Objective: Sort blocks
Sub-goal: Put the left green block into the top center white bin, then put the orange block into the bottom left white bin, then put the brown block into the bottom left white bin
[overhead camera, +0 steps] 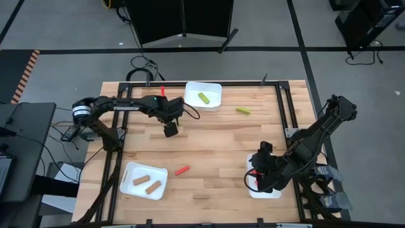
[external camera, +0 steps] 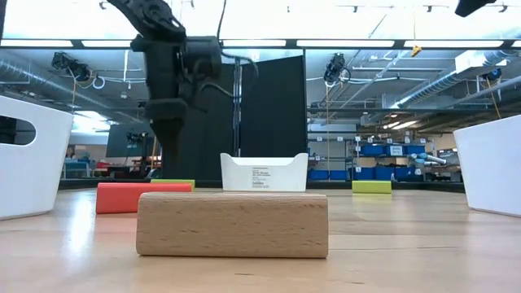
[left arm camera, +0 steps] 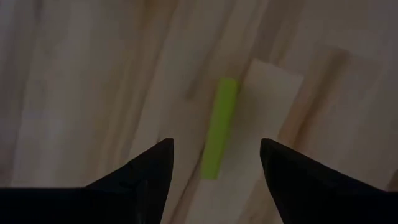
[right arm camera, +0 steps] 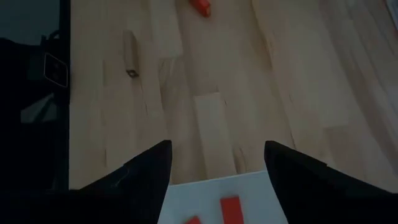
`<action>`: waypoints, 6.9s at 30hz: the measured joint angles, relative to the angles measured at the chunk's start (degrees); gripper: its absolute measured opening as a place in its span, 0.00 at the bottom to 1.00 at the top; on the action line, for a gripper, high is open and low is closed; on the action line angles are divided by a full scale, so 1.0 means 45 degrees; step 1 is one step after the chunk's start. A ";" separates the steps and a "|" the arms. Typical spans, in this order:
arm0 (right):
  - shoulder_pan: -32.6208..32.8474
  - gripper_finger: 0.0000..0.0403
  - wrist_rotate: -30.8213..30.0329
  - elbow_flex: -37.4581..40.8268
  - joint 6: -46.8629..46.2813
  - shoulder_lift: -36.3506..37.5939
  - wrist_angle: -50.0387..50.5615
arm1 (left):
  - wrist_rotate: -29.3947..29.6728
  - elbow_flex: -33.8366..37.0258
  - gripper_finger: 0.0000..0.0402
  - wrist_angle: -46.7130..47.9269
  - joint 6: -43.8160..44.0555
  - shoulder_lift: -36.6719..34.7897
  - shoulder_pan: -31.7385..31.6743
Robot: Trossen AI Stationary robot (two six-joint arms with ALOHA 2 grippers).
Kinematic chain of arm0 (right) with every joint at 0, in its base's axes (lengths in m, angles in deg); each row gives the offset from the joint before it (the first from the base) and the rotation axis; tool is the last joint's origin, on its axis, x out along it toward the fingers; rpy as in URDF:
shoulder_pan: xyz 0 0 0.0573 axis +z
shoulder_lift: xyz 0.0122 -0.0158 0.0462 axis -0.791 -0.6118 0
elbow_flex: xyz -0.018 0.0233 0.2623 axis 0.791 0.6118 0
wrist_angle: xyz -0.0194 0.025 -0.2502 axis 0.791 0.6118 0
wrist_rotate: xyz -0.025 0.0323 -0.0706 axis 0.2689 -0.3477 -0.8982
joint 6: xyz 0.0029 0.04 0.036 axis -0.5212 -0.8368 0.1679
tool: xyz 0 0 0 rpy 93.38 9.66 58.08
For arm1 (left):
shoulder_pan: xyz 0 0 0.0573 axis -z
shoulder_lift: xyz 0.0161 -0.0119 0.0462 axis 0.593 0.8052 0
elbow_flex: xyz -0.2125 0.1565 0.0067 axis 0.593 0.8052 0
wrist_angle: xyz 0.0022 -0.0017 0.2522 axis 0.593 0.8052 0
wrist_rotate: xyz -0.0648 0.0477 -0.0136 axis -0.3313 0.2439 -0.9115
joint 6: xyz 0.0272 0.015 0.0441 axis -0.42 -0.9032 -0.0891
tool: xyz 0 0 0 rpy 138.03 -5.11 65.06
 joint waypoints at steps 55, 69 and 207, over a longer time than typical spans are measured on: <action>-0.0588 0.63 -0.0685 -0.0005 0.1036 -0.0016 -0.1027 | -0.0042 -0.5795 0.45 -0.3667 -0.1435 0.4147 -0.2106; -0.1003 0.62 -0.1302 -0.0005 0.1682 -0.0029 -0.1506 | -0.0611 -0.5785 0.68 -0.1675 -0.1484 -0.0337 0.0007; -0.2268 0.68 -0.2093 0.3113 0.0447 0.0805 -0.1684 | -0.0068 -0.4364 0.79 -0.5541 0.3517 0.5187 1.1163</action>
